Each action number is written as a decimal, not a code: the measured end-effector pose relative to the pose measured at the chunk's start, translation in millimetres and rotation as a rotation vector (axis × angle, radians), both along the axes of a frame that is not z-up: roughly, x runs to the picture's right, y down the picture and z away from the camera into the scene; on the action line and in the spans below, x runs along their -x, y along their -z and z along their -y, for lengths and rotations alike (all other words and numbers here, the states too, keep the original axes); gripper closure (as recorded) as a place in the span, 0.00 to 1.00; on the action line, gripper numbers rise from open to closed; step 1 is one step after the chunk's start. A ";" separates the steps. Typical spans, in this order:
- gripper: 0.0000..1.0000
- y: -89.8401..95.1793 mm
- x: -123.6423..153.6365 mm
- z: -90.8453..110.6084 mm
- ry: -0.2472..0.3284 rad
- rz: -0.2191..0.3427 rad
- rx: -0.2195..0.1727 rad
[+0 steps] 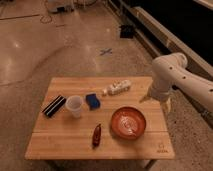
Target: Place the pepper in the ceramic bowl
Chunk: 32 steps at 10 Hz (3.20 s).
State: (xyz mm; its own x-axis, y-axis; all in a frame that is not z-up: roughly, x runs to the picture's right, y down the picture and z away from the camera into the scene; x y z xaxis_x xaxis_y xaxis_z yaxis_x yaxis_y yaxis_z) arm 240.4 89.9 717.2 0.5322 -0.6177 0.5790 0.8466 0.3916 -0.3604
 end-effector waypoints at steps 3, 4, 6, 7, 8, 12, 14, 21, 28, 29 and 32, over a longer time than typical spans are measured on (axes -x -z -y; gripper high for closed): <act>0.59 3.1 2.9 -3.1 -0.006 0.000 -0.006; 0.59 0.3 -0.7 -0.3 -0.004 -0.002 -0.005; 0.59 -0.3 0.4 -0.4 0.000 -0.001 -0.001; 0.59 0.5 -0.1 -1.7 0.001 -0.002 0.000; 0.59 5.0 1.9 -7.0 0.002 0.001 -0.002; 0.59 2.3 3.4 -4.1 -0.010 0.002 -0.005; 0.59 3.1 -0.3 -10.2 -0.001 0.000 0.002; 0.59 0.6 -7.1 -21.5 -0.001 -0.004 0.003; 0.59 5.8 -8.9 -39.5 0.002 -0.005 0.004; 0.59 8.6 -7.3 -42.7 0.006 -0.001 0.006; 0.59 8.1 16.6 -49.0 0.012 -0.002 0.008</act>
